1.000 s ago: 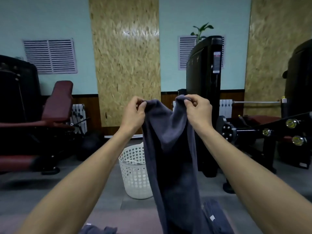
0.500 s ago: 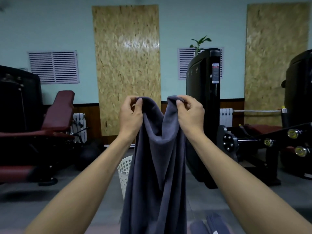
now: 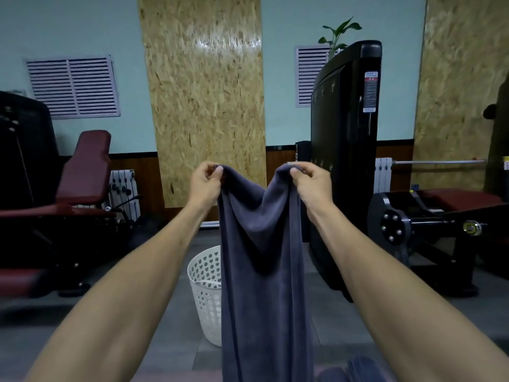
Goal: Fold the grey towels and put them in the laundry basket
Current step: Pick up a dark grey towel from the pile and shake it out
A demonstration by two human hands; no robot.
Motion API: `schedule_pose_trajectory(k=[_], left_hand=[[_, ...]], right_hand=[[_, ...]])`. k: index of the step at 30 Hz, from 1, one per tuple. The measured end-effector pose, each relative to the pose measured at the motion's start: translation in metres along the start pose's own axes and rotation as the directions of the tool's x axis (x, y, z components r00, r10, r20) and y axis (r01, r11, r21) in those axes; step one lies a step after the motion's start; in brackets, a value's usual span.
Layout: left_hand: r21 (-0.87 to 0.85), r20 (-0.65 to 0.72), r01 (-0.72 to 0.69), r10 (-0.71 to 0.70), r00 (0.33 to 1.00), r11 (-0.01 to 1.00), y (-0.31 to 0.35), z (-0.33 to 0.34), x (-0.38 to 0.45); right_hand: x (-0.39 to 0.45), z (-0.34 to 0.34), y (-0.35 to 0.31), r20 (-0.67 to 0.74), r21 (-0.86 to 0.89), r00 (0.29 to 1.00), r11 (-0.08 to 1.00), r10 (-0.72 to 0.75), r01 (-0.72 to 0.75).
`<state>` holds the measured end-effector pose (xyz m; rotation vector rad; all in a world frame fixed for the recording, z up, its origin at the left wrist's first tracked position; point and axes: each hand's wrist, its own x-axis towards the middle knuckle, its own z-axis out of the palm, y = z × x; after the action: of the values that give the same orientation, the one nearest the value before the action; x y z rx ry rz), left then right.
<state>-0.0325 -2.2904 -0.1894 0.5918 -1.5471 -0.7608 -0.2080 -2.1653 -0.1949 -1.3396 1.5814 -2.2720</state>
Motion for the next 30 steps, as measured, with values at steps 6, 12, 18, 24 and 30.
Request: schedule_pose_trajectory(k=[6, 12, 18, 24, 30], left_hand=[[-0.142, -0.056, -0.047, 0.039, 0.998, 0.989, 0.025, -0.012, 0.023], [-0.149, -0.006, 0.036, -0.038, 0.999, 0.988, 0.023, -0.033, -0.040], [-0.029, 0.065, 0.188, -0.186, 0.980, 0.982, 0.018, -0.066, -0.144], [0.017, 0.071, 0.073, -0.074, 0.995, 0.997, 0.053, -0.086, -0.187], [0.106, 0.040, 0.056, -0.060, 0.997, 0.993, 0.046, -0.088, -0.217]], right_hand=[[0.026, 0.012, -0.019, 0.013, 0.020, 0.990, 0.990, -0.140, 0.140], [-0.031, -0.009, -0.016, 0.044, 0.006, 0.993, 0.994, -0.111, 0.111], [-0.134, -0.051, -0.009, 0.045, -0.041, 0.999, 0.999, -0.016, 0.018], [-0.180, -0.065, -0.033, 0.061, -0.132, 0.998, 0.991, -0.011, 0.019], [-0.204, -0.067, -0.034, 0.030, -0.354, 0.996, 0.933, 0.081, -0.065]])
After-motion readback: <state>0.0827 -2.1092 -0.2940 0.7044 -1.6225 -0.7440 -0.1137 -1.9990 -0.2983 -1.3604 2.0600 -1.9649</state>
